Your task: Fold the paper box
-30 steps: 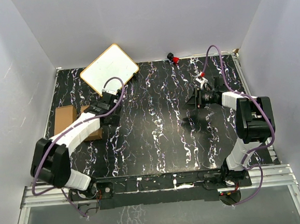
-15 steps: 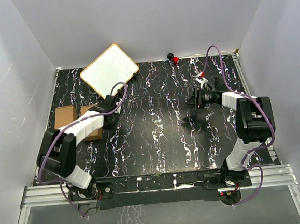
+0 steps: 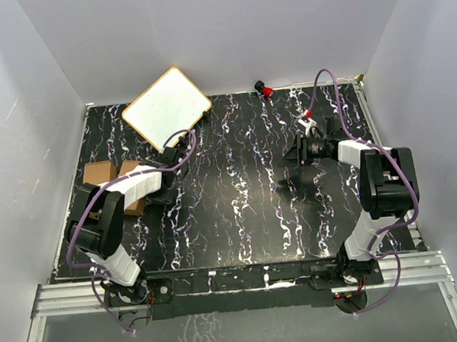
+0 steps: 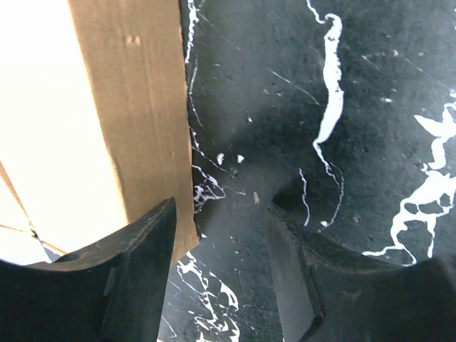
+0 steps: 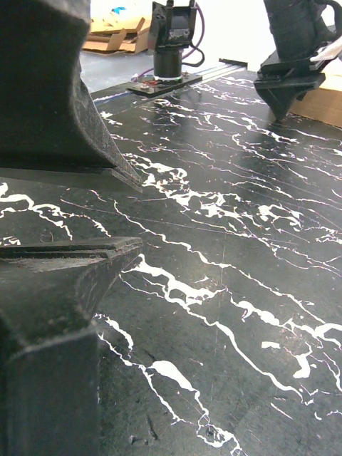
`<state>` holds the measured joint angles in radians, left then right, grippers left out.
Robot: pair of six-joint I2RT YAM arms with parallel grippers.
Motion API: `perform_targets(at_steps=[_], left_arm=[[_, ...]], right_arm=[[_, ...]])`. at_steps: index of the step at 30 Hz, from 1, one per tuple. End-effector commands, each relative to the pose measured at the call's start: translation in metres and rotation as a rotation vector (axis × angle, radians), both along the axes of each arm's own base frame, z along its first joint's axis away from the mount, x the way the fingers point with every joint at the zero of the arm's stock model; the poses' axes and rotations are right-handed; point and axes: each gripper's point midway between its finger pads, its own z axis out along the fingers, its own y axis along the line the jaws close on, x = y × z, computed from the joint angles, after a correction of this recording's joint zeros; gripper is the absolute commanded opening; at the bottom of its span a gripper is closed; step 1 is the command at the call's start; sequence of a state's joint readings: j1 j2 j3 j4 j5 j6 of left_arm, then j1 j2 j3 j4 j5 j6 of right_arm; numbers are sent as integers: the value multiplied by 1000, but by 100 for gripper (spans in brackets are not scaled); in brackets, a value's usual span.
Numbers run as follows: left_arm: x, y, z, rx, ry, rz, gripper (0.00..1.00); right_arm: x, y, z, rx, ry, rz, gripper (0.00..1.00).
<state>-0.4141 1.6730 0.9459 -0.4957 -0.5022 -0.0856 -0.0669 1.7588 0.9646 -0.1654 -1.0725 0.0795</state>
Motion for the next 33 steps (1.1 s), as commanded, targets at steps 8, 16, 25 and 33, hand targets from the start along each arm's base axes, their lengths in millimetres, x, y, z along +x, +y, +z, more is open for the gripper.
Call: perform_targets(at_steps=[8, 16, 25, 33], left_arm=[[15, -28, 31, -181, -100, -49, 41], [50, -37, 36, -275, -157, -65, 18], [79, -8, 1, -185, -88, 33, 6], [91, 29, 10, -139, -164, 167, 42]], right_arm=[[2, 0, 14, 13, -78, 21, 36], [2, 0, 14, 15, -78, 24, 36], [1, 0, 15, 16, -81, 25, 36], [1, 0, 17, 19, -85, 28, 36]])
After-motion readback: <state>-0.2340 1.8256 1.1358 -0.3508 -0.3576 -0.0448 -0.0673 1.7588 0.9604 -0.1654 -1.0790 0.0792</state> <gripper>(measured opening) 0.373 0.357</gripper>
